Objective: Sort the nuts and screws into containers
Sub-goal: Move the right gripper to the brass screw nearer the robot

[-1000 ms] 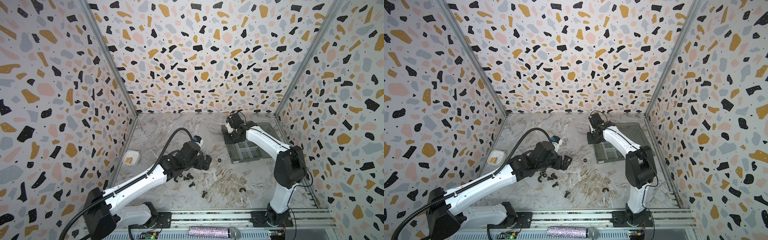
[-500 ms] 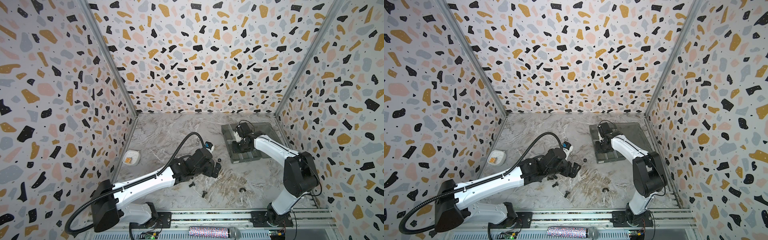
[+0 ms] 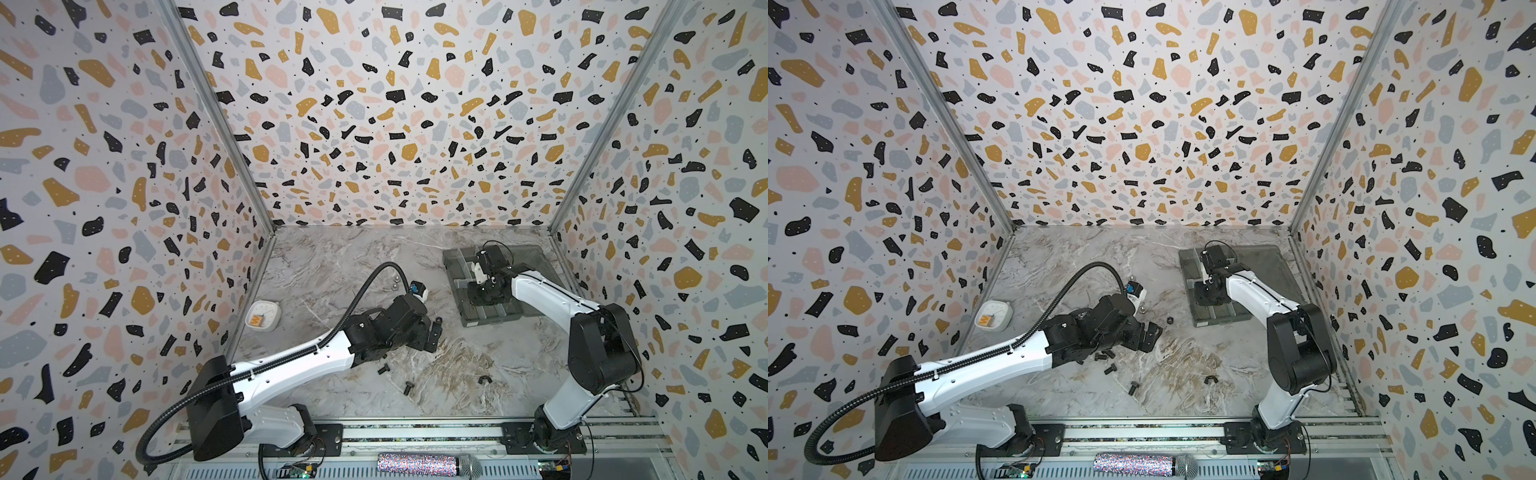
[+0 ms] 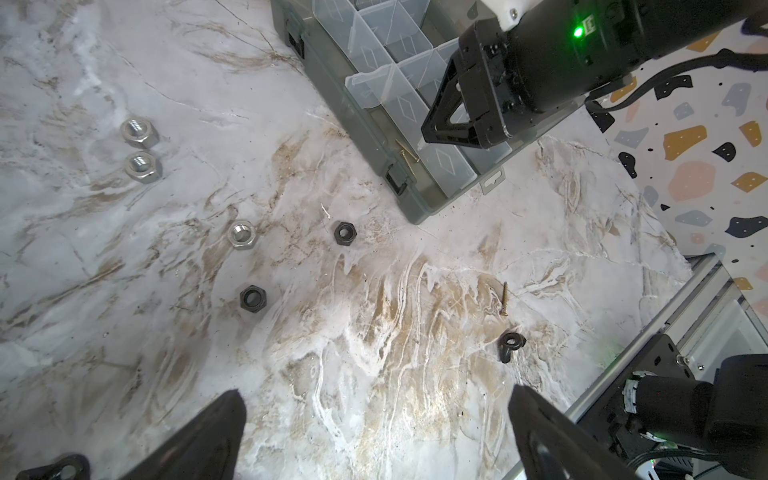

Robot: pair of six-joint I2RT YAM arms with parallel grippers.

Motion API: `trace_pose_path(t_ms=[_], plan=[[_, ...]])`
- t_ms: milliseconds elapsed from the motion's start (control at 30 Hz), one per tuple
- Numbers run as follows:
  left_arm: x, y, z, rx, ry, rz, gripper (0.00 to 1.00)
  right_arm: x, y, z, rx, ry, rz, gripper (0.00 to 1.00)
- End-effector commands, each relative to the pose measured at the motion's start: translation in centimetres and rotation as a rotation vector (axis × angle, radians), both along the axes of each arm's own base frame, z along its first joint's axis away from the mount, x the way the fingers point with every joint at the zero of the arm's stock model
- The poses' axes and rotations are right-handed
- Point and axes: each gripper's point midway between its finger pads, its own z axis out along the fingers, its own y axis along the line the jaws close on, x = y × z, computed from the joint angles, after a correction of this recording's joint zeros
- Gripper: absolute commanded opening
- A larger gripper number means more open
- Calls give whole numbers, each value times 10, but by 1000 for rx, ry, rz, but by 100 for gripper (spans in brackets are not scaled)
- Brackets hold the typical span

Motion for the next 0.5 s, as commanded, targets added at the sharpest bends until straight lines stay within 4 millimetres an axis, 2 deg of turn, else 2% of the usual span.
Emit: trace_pose_path(t_ms=[0, 67, 167, 333, 467], plan=[[3, -4, 12, -20, -37, -5, 100, -9, -5, 36, 15, -48, -12, 23], [1, -3, 11, -24, -36, -7, 100, -19, -12, 38, 5, -45, -39, 23], [-2, -3, 6, -40, -27, -16, 100, -45, -16, 32, 32, -18, -74, 23], [-11, -6, -5, -54, -1, -48, 100, -101, -24, 4, -1, 56, -153, 23], [-17, -4, -9, -61, 1, -69, 100, -135, -24, -12, -3, 108, -197, 23]])
